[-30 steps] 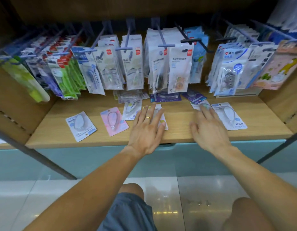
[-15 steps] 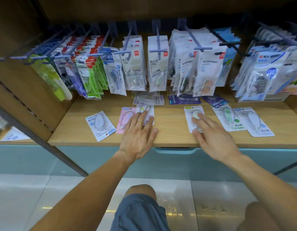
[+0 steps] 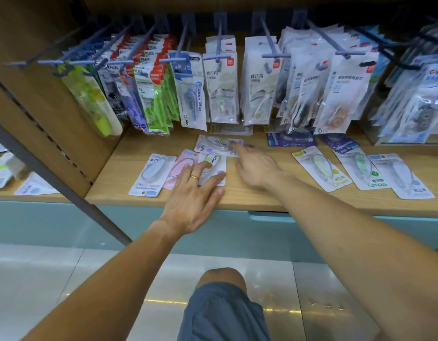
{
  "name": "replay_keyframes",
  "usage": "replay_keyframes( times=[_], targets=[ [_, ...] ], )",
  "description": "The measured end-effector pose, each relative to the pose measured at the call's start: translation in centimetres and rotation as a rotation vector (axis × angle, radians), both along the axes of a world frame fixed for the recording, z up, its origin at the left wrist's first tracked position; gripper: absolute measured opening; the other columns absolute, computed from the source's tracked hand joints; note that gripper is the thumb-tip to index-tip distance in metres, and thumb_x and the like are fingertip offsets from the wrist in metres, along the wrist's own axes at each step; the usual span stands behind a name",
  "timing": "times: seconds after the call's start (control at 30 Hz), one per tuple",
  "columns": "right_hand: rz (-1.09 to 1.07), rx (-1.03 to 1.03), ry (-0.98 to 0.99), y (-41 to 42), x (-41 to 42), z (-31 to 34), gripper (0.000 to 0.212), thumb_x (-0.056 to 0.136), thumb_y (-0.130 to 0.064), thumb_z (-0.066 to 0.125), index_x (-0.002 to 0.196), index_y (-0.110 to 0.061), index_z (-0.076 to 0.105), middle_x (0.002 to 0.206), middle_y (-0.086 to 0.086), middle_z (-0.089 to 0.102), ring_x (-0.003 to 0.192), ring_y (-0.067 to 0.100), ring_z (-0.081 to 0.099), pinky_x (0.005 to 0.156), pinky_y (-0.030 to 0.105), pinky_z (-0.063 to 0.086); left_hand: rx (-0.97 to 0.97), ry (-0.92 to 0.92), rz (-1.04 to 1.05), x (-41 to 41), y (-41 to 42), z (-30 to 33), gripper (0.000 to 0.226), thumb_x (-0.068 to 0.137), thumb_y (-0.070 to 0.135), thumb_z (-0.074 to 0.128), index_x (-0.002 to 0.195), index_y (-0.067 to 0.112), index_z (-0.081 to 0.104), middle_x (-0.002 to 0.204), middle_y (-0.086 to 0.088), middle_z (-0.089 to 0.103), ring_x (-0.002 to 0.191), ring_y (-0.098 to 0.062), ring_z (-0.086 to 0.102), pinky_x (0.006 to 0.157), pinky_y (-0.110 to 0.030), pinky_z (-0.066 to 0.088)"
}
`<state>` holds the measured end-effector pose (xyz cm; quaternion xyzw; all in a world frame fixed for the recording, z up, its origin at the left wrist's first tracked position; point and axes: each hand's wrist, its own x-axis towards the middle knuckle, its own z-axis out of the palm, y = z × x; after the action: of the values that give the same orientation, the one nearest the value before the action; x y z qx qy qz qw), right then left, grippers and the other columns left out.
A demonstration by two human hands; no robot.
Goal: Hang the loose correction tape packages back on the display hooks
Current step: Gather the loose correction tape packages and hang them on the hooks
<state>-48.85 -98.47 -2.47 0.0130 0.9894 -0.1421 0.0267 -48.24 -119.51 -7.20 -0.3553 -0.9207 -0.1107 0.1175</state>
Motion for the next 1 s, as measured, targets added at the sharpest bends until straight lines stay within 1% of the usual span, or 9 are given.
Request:
replay_keyframes(
  times=[0.1,0.2,0.33,0.5,0.6,0.73,0.83,0.93,1.0],
  targets=[
    [-0.078,0.055,0.050,0.1,0.8,-0.6,0.045,0.105,-0.025,0.045,0.147,-0.011,0.047,0.146,0.011,0.050,0.132,0.033,0.050,0.104,0.041,0.043,0.032,-0.006,0.029,-0.4,-1.7,-0.1,0.046,0.109,0.047,0.035,0.143,0.026,0.058,0.148,-0.014,0.047,0.135,-0.039,0.043,0.122,-0.053,0.028],
    [-0.123,0.058,0.087,0.7,2.0,-0.9,0.040,0.104,-0.030,0.049,0.139,-0.010,0.053,0.140,0.009,0.052,0.124,0.032,0.055,0.099,0.038,0.045,0.065,-0.010,0.117,-1.1,-3.1,-0.2,0.045,0.108,0.048,0.035,0.138,0.026,0.061,0.147,-0.012,0.047,0.129,-0.040,0.044,0.113,-0.054,0.036],
    [-0.146,0.074,0.117,0.9,1.7,-0.3,0.033,0.103,-0.032,0.050,0.122,-0.008,0.061,0.127,0.013,0.058,0.117,0.035,0.058,0.088,0.038,0.046,0.100,-0.005,0.212,-2.3,-4.0,-0.2,0.046,0.107,0.048,0.035,0.131,0.023,0.064,0.144,-0.013,0.047,0.124,-0.041,0.045,0.111,-0.054,0.036],
    [-0.141,0.032,0.074,-0.9,-2.0,0.5,0.056,0.106,-0.041,0.040,0.151,-0.010,0.038,0.152,0.018,0.042,0.133,0.039,0.048,0.108,0.044,0.041,0.047,0.025,0.257,-2.3,-3.5,-0.8,0.049,0.106,0.049,0.035,0.135,0.019,0.060,0.150,-0.017,0.047,0.136,-0.046,0.040,0.120,-0.059,0.028],
    [-0.215,-0.023,-0.027,-0.9,-5.3,0.9,0.066,0.103,-0.059,0.035,0.155,-0.018,0.035,0.157,0.014,0.040,0.139,0.036,0.045,0.113,0.045,0.040,0.070,0.112,0.229,-2.3,-3.6,-1.0,0.048,0.106,0.045,0.038,0.132,0.014,0.063,0.146,-0.021,0.051,0.133,-0.047,0.043,0.119,-0.060,0.030],
    [-0.198,-0.034,-0.148,0.1,-6.6,0.0,0.076,0.094,-0.079,0.029,0.159,-0.040,0.025,0.171,0.002,0.016,0.156,0.029,0.021,0.126,0.047,0.020,0.086,0.159,0.222,-2.4,-3.6,-1.3,0.046,0.106,0.043,0.040,0.131,0.013,0.064,0.144,-0.022,0.053,0.132,-0.046,0.045,0.117,-0.059,0.032],
    [-0.123,-0.065,-0.084,0.7,-4.2,-0.5,0.062,0.099,-0.069,0.036,0.155,-0.042,0.037,0.173,-0.003,0.007,0.156,0.028,0.019,0.126,0.041,0.020,0.085,0.150,0.248,-2.4,-3.4,-1.5,0.049,0.106,0.045,0.040,0.134,0.013,0.064,0.146,-0.021,0.052,0.135,-0.046,0.044,0.118,-0.059,0.033],
    [-0.011,-0.075,-0.011,1.1,0.1,-1.3,0.050,0.104,-0.056,0.041,0.151,-0.040,0.043,0.172,-0.004,0.012,0.156,0.023,0.021,0.124,0.037,0.022,0.113,0.140,0.252,-2.2,-3.3,-1.3,0.053,0.107,0.047,0.038,0.145,0.015,0.058,0.157,-0.021,0.044,0.145,-0.046,0.037,0.122,-0.059,0.028],
    [0.069,-0.104,0.032,1.6,2.3,-2.0,0.043,0.107,-0.047,0.042,0.148,-0.036,0.048,0.172,-0.004,0.015,0.157,0.019,0.017,0.126,0.032,0.016,0.125,0.185,0.143,-1.4,-2.7,-1.3,0.053,0.108,0.042,0.040,0.151,0.013,0.053,0.164,-0.021,0.035,0.152,-0.045,0.030,0.124,-0.059,0.025]
  ],
)
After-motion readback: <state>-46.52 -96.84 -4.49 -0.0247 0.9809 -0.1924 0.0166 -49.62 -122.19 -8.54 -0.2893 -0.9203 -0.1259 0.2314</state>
